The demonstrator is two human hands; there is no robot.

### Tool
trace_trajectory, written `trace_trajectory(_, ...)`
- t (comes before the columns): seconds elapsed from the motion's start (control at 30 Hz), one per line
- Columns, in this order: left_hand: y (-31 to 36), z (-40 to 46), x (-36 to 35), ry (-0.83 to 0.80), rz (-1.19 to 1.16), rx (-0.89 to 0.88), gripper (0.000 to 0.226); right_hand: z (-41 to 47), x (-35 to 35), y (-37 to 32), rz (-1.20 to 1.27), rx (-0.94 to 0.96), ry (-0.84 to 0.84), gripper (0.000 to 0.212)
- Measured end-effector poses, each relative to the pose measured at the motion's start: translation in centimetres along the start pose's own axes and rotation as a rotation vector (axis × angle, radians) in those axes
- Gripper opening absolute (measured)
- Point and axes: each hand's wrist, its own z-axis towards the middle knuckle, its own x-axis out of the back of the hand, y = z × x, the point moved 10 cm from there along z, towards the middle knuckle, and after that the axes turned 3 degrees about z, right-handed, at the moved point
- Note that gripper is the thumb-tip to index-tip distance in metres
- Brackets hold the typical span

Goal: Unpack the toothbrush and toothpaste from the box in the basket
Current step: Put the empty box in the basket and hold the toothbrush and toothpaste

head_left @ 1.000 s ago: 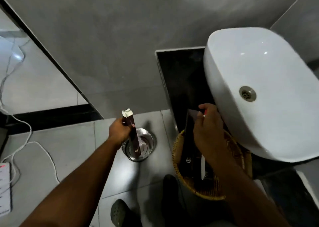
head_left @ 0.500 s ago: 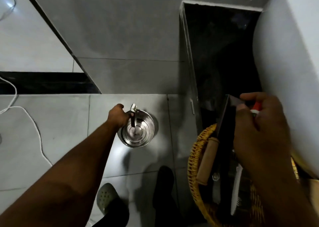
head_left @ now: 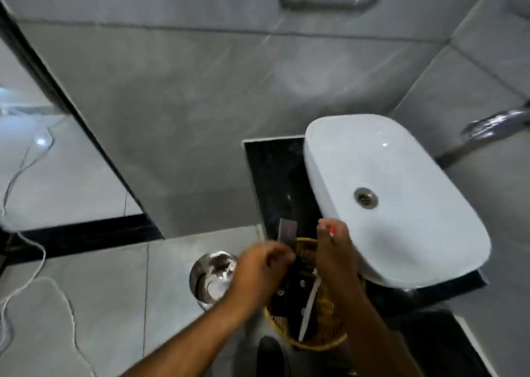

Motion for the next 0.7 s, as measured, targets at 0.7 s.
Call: trace_trajectory(0.7,-1.5,-1.1,-11.8,-0.372,0.136,0.280,0.009,-0.4,6.3,2.9,0.206,-0.096,-0.005,0.053)
